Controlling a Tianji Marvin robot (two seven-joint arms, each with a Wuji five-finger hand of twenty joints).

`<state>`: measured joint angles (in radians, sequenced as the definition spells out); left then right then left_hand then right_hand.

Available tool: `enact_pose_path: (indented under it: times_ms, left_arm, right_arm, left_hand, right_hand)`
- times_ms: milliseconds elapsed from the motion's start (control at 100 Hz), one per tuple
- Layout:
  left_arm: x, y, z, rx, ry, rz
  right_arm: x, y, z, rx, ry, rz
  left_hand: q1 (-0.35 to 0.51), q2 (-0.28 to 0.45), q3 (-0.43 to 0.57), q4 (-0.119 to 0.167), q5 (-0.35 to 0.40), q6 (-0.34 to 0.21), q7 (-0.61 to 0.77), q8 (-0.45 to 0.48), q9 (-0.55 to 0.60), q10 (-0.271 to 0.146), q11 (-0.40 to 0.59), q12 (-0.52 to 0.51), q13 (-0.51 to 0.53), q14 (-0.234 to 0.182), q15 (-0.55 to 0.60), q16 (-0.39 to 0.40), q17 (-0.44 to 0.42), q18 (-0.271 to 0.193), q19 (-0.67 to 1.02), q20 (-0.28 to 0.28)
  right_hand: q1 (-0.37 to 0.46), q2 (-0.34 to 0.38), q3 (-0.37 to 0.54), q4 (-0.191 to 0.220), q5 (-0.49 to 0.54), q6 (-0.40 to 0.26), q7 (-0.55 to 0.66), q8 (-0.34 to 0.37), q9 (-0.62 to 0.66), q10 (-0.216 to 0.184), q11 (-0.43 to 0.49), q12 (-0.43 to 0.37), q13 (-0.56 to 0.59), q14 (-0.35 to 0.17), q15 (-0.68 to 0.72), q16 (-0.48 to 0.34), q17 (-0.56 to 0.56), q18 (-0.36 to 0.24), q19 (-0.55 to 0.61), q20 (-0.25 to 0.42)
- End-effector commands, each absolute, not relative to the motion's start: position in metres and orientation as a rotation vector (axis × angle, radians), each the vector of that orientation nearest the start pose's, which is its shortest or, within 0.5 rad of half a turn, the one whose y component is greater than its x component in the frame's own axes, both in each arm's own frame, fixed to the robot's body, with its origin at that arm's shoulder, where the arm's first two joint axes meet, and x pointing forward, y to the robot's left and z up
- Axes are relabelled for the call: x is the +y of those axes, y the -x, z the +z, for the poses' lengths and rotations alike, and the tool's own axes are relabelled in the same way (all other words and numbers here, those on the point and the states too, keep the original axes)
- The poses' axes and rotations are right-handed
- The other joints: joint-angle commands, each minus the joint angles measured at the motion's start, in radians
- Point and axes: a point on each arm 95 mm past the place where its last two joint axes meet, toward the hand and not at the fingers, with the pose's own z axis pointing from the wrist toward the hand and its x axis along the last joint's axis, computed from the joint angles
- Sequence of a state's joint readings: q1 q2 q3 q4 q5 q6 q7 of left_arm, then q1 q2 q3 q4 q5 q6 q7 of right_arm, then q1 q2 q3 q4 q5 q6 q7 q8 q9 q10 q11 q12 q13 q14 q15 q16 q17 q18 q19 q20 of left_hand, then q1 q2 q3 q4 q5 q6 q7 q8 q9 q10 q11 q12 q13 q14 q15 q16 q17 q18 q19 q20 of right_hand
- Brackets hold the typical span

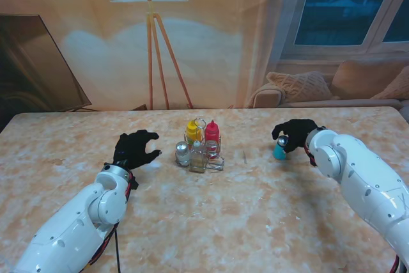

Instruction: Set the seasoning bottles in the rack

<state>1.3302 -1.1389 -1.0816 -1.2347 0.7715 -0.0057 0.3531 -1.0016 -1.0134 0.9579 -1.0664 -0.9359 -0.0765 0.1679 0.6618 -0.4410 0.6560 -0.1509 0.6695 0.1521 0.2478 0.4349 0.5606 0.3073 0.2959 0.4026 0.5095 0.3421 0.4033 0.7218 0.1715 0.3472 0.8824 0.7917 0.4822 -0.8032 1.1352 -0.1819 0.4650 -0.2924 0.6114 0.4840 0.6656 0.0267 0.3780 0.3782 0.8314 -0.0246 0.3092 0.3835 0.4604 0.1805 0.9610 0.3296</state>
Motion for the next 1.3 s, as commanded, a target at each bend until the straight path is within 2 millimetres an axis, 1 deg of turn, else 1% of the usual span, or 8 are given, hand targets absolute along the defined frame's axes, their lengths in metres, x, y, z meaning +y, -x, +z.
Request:
enact_pose_path:
  times_ms: [0, 240, 440, 460, 540, 630, 980, 1290]
  left_arm:
    - [0.020, -0.460, -0.348, 1.183, 1.298, -1.576]
    - [0.020, -0.461, -0.348, 1.185, 1.299, -1.574]
    - [0.020, -0.461, -0.348, 1.186, 1.300, -1.573]
    - [0.020, -0.461, -0.348, 1.186, 1.300, -1.573]
    - [0.020, -0.461, -0.348, 1.188, 1.300, -1.572]
    - [0.020, -0.461, -0.348, 1.188, 1.300, -1.572]
    - [0.020, -0.461, -0.348, 1.187, 1.298, -1.574]
    - [0.021, -0.461, -0.347, 1.183, 1.298, -1.575]
  right_arm:
    - [-0.074, -0.536, -0.310, 1.735, -1.219, 1.089]
    - [-0.072, -0.540, -0.313, 1.724, -1.223, 1.096]
    - [-0.071, -0.544, -0.316, 1.703, -1.240, 1.106]
    - [-0.071, -0.544, -0.316, 1.699, -1.239, 1.110]
    - [-0.069, -0.545, -0.317, 1.689, -1.242, 1.120]
    - [-0.068, -0.546, -0.316, 1.681, -1.245, 1.128]
    - [-0.066, -0.547, -0.317, 1.657, -1.265, 1.153]
    - [-0.061, -0.546, -0.304, 1.633, -1.232, 1.212]
  left_hand:
    - [0.001, -0.022, 0.034, 0.018, 0.000, 0.006, 0.022, 0.010, -0.033, 0.008, 0.001, 0.009, -0.016, -0.009, 0.012, 0.025, -0.005, -0.003, 0.007, 0.005]
    - [0.000, -0.023, 0.035, 0.018, 0.003, 0.005, 0.024, 0.010, -0.033, 0.009, 0.000, 0.009, -0.015, -0.008, 0.012, 0.025, -0.005, -0.001, 0.008, 0.006]
    - [0.002, -0.024, 0.036, 0.018, 0.006, 0.005, 0.026, 0.011, -0.033, 0.009, 0.000, 0.009, -0.016, -0.007, 0.011, 0.025, -0.004, -0.001, 0.008, 0.006]
    - [0.001, -0.024, 0.036, 0.018, 0.006, 0.004, 0.026, 0.011, -0.032, 0.008, 0.001, 0.009, -0.015, -0.008, 0.012, 0.025, -0.004, -0.002, 0.009, 0.006]
    - [0.001, -0.024, 0.036, 0.017, 0.007, 0.003, 0.027, 0.012, -0.032, 0.008, 0.000, 0.009, -0.016, -0.008, 0.011, 0.024, -0.004, -0.002, 0.008, 0.006]
    - [0.001, -0.024, 0.036, 0.018, 0.007, 0.005, 0.027, 0.012, -0.031, 0.009, 0.001, 0.009, -0.015, -0.008, 0.012, 0.025, -0.005, -0.002, 0.008, 0.006]
    - [0.002, -0.019, 0.032, 0.018, 0.011, 0.006, 0.029, 0.013, -0.033, 0.009, 0.000, 0.008, -0.015, -0.008, 0.011, 0.024, -0.005, -0.002, 0.008, 0.005]
    - [0.000, -0.018, 0.031, 0.017, 0.010, 0.006, 0.029, 0.013, -0.032, 0.007, 0.001, 0.009, -0.016, -0.008, 0.012, 0.025, -0.006, -0.002, 0.008, 0.005]
  right_hand:
    - [-0.007, -0.014, 0.021, 0.006, -0.008, -0.018, 0.011, -0.009, 0.011, -0.001, 0.006, 0.038, 0.019, -0.010, 0.011, 0.025, 0.008, -0.001, 0.013, -0.001]
    - [0.016, -0.014, 0.024, 0.009, 0.057, -0.029, 0.082, 0.030, 0.040, -0.013, 0.045, 0.063, 0.072, -0.031, 0.039, 0.042, 0.042, -0.014, 0.024, 0.007]
    - [0.087, -0.006, 0.031, 0.014, 0.165, -0.004, 0.163, 0.102, 0.116, -0.045, 0.138, 0.113, 0.169, -0.102, 0.119, 0.090, 0.127, -0.068, 0.055, 0.013]
    - [0.098, -0.004, 0.029, 0.009, 0.174, -0.005, 0.168, 0.106, 0.125, -0.055, 0.151, 0.120, 0.178, -0.110, 0.134, 0.100, 0.136, -0.073, 0.058, 0.014]
    - [0.161, -0.014, -0.010, -0.115, 0.191, -0.022, 0.203, 0.065, 0.165, -0.102, 0.187, 0.140, 0.214, -0.126, 0.171, 0.190, 0.168, -0.098, 0.068, 0.022]
    - [0.200, -0.023, -0.034, -0.146, 0.202, -0.019, 0.221, 0.022, 0.212, -0.135, 0.206, 0.214, 0.254, -0.146, 0.201, 0.228, 0.202, -0.125, 0.072, 0.029]
    - [0.274, -0.019, -0.056, -0.141, 0.274, -0.108, 0.349, 0.003, 0.342, -0.165, 0.233, 0.330, 0.338, -0.194, 0.337, 0.273, 0.308, -0.162, 0.116, 0.085]
    - [0.290, -0.002, -0.072, -0.132, 0.306, -0.126, 0.389, -0.017, 0.373, -0.179, 0.254, 0.338, 0.350, -0.197, 0.381, 0.266, 0.333, -0.162, 0.123, 0.117]
